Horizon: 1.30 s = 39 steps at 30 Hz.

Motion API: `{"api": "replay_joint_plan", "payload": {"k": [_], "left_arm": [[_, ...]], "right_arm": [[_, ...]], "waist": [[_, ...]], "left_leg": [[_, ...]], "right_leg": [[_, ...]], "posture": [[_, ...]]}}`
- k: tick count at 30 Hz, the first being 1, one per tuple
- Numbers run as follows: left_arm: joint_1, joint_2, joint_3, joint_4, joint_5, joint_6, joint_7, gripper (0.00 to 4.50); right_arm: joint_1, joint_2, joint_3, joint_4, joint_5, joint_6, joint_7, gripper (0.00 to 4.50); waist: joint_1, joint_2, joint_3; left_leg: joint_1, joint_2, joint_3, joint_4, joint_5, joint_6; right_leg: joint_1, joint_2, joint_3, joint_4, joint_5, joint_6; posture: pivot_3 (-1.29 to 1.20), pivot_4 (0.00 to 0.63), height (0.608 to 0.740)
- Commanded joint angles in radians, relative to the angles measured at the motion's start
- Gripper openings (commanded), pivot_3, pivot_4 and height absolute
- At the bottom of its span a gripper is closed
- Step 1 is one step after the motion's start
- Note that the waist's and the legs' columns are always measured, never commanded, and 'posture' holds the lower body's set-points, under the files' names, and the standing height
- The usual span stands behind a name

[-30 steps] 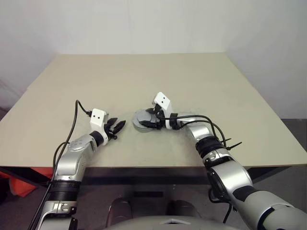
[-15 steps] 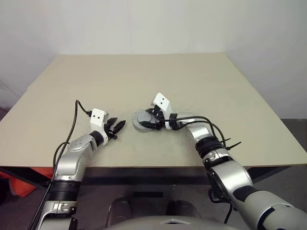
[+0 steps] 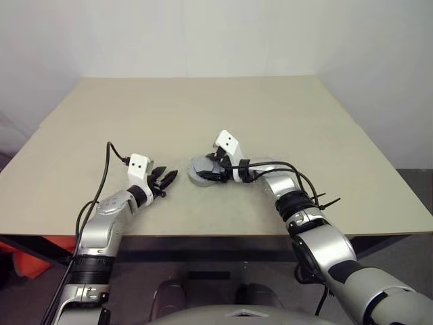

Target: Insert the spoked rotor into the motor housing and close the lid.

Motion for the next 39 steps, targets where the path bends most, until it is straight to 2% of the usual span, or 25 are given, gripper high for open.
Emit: {"api": "replay_joint_plan", "payload": {"k": [1, 5, 6, 9, 13, 28, 33, 39], "left_arm": [[-0.079, -0.042, 0.042, -0.026, -0.076, 0.038, 0.027, 2.37], [-0.123, -0.086, 0.064, -0.012, -0.132, 0.083, 0.034, 2.37], [-0.13, -0.094, 0.071, -0.01, -0.151, 0.095, 0.032, 2.18], [-0.145, -0.109, 0.08, 0.012, -0.199, 0.149, 0.022, 1.44], [-0.153, -0.103, 0.072, 0.079, -0.185, 0.19, 0.038, 0.03], [-0.104, -0.106, 0.041, 0.084, -0.222, 0.374, 0.032, 0.03], [-0.108, -0.119, 0.064, 0.082, -0.257, 0.414, 0.031, 0.03], [-0.125, -0.115, 0.055, 0.134, -0.225, 0.445, 0.077, 0.03]], "right_arm": [[0.022, -0.011, 0.031, 0.032, -0.036, 0.048, 0.003, 3.11], [0.022, -0.01, 0.035, 0.029, -0.036, 0.051, -0.002, 3.11], [0.022, -0.01, 0.036, 0.028, -0.036, 0.051, -0.005, 3.11], [0.022, -0.01, 0.036, 0.025, -0.035, 0.052, -0.012, 3.11], [0.021, -0.009, 0.036, 0.024, -0.034, 0.051, -0.02, 3.11], [0.007, -0.005, 0.026, 0.028, -0.03, 0.05, -0.052, 3.11], [0.005, -0.004, 0.026, 0.029, -0.029, 0.05, -0.057, 3.11], [0.005, -0.004, 0.024, 0.025, -0.025, 0.054, -0.061, 3.11]], "waist": [[0.0, 0.0, 0.0], [-0.001, 0.0, 0.0], [-0.001, 0.0, 0.0], [-0.002, 0.0, 0.0], [-0.002, 0.0, 0.0], [-0.001, 0.001, -0.001], [0.0, 0.002, -0.001], [0.0, 0.002, -0.001]], "left_leg": [[0.0, 0.0, 0.0, 0.0, 0.0, 0.0], [-0.001, 0.0, 0.0, 0.0, 0.0, 0.0], [-0.001, 0.0, 0.0, 0.0, 0.0, 0.0], [-0.001, 0.0, 0.0, -0.001, 0.0, 0.0], [-0.001, 0.0, 0.0, 0.0, 0.0, 0.0], [0.002, 0.0, 0.0, -0.001, 0.0, 0.0], [0.005, 0.0, 0.0, -0.001, 0.0, 0.0], [0.013, -0.001, 0.0, -0.002, 0.0, 0.0]], "right_leg": [[0.0, 0.0, 0.0, 0.0, 0.0, 0.0], [0.001, 0.0, 0.0, 0.0, 0.0, 0.0], [0.001, 0.0, 0.0, 0.0, 0.0, 0.0], [0.001, 0.0, 0.0, 0.0, 0.0, 0.0], [0.001, 0.0, 0.0, 0.0, 0.0, 0.0], [0.004, 0.0, 0.0, -0.001, -0.004, 0.006], [0.007, -0.001, 0.0, -0.001, -0.004, 0.008], [0.013, -0.002, 0.0, -0.002, -0.005, 0.009]], "posture": [[0.0, 0.0, 0.74], [0.0, 0.0, 0.74], [0.0, 0.0, 0.74], [0.0, 0.0, 0.74], [0.0, 0.0, 0.74], [0.0, 0.0, 0.74], [0.0, 0.0, 0.74], [0.0, 0.0, 0.74]]}}
